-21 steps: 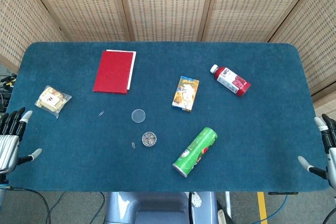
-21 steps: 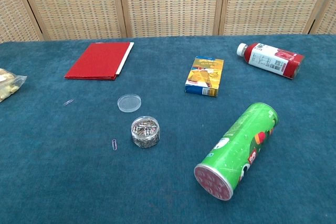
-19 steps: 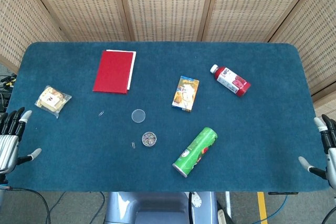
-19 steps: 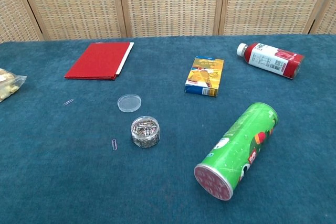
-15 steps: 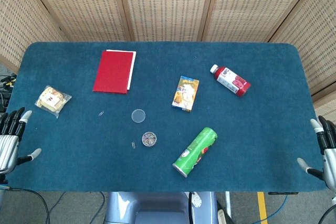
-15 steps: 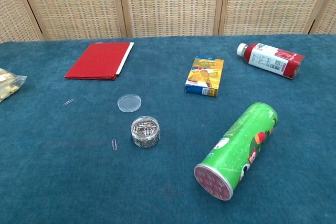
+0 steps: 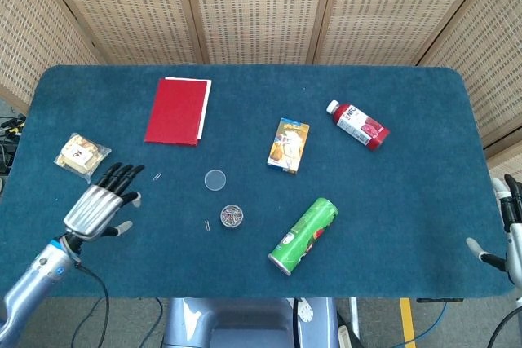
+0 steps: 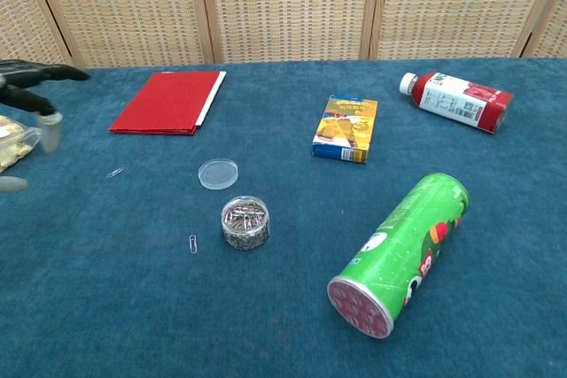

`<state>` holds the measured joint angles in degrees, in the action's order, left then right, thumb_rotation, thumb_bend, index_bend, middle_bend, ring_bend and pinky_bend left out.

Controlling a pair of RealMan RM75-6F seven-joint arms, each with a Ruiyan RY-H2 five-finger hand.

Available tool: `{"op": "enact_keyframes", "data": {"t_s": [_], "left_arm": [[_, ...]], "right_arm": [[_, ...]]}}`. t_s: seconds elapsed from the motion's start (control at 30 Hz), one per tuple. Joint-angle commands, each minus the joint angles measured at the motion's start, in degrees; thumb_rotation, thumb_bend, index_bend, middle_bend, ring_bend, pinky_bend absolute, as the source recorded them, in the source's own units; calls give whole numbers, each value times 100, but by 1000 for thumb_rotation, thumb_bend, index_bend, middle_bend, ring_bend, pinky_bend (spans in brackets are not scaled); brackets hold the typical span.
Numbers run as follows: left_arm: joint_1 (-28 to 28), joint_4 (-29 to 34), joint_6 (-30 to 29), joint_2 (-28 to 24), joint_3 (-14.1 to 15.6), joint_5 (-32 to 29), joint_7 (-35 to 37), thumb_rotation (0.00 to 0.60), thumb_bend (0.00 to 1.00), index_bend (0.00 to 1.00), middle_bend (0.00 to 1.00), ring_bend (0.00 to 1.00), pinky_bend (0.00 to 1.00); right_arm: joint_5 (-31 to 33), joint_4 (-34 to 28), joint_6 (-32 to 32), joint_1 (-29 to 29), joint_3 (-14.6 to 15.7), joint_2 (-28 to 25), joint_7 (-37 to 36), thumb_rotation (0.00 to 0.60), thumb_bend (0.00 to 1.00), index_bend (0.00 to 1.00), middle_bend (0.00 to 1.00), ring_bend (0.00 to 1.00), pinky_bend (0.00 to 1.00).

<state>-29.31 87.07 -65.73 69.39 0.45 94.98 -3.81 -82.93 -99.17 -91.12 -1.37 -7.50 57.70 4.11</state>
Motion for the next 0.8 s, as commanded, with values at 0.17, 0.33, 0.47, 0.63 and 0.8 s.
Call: {"op": "enact_keyframes", "data": {"t_s": [0.17, 0.33, 0.47, 0.63, 0.8], "left_arm": [[-1176, -1194, 1068, 942, -116, 707, 213, 600, 253, 493, 0, 0, 0], [-1509, -1599, 1378, 1456, -42, 784, 275, 600, 267, 493, 0, 0, 0], [-1616, -1755, 1472, 1704, 14, 765, 208, 600, 271, 493, 0, 0, 0], [-1676, -1856, 1497, 1912, 91, 687, 174, 600, 294, 493, 0, 0, 0], [-1714, -1950, 1534, 2103, 153, 606, 90, 600, 321, 493, 0, 0, 0]], "right_arm": [[315, 62, 73, -16, -113, 73, 161, 600, 0, 0, 0, 0, 0], [474, 119, 83, 9, -155, 90, 157, 600, 0, 0, 0, 0, 0], [509, 159, 89, 33, -162, 72, 62, 600, 0, 0, 0, 0, 0], [512, 174, 119, 36, -166, 45, -20, 600, 0, 0, 0, 0, 0], [511, 186, 108, 53, -173, 27, -88, 600, 0, 0, 0, 0, 0]]}}
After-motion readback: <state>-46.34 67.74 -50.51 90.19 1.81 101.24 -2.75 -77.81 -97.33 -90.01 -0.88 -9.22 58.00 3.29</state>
